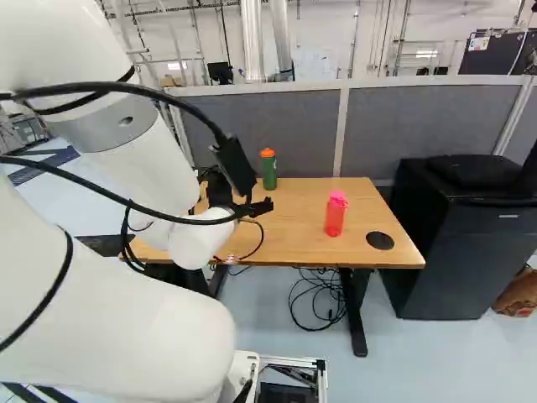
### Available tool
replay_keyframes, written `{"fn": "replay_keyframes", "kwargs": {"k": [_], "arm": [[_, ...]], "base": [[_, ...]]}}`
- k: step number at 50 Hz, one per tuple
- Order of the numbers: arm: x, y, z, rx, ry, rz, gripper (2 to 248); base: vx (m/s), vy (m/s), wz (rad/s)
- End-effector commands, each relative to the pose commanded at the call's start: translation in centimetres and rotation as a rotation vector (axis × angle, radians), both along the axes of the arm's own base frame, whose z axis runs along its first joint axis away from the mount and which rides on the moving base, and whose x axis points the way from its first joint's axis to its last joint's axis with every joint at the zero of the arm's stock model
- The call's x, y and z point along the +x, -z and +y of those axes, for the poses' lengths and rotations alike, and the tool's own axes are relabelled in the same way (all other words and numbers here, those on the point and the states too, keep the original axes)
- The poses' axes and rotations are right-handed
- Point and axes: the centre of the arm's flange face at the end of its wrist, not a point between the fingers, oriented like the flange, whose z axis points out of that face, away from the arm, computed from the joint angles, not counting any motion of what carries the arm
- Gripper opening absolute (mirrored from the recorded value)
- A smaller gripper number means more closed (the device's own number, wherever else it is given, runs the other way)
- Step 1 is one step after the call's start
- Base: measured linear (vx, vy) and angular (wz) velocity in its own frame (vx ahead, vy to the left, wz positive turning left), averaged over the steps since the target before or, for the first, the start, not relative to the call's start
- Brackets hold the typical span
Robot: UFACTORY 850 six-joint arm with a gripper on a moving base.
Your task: Pick up the green bottle from the table
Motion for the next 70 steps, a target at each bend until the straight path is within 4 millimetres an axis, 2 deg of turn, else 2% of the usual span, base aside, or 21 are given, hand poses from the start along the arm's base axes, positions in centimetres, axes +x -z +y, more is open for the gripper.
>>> {"fn": "replay_keyframes", "kwargs": {"k": [46,47,70], "arm": [[0.0,0.0,0.0,0.000,0.000,0.000,247],[1.1,-0.1,0.0,0.000,0.000,0.005,247],[5.9,-0.6,0.0,0.000,-0.001,0.020,247]], "base": [[0.163,-0.021,-0.022],[0.147,-0.016,-0.010],[0.017,-0.001,-0.002]]}}
